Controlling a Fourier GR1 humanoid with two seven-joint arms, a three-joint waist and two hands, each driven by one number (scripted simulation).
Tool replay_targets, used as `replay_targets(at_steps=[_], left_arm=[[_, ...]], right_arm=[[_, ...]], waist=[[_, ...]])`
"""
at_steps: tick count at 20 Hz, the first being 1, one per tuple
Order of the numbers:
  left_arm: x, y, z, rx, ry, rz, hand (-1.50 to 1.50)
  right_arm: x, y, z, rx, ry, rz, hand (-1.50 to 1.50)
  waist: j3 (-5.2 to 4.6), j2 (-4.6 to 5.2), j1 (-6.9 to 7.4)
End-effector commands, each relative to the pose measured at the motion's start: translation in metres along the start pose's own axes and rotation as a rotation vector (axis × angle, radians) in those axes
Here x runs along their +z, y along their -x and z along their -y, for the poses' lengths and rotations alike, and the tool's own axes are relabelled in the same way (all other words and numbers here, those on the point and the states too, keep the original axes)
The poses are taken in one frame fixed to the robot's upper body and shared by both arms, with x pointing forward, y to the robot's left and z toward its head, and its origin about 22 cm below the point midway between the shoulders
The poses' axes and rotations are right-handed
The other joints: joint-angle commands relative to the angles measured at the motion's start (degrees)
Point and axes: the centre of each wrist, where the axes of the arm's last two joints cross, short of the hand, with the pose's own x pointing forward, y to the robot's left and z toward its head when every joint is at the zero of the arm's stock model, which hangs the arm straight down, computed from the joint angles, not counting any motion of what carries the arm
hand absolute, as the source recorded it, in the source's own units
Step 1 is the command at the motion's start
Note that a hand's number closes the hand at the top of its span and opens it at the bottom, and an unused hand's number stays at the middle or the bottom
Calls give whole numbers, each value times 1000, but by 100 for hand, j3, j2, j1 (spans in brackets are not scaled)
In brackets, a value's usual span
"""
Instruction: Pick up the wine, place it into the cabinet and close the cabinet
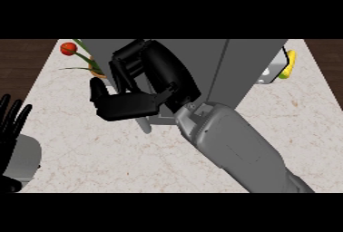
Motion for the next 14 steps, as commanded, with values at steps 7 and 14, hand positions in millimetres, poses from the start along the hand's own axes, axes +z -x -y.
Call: replay_targets(at_steps=[7,14], left_arm=[[-4,5,0,6,-6,-11,-150],[-5,-1,-1,-2,14,-12,-150]], right_arm=[[-14,34,56,52,62,-9,150],[-14,44,86,103,92,-21,150]], waist=[[-25,25,-5],[-27,47,44]])
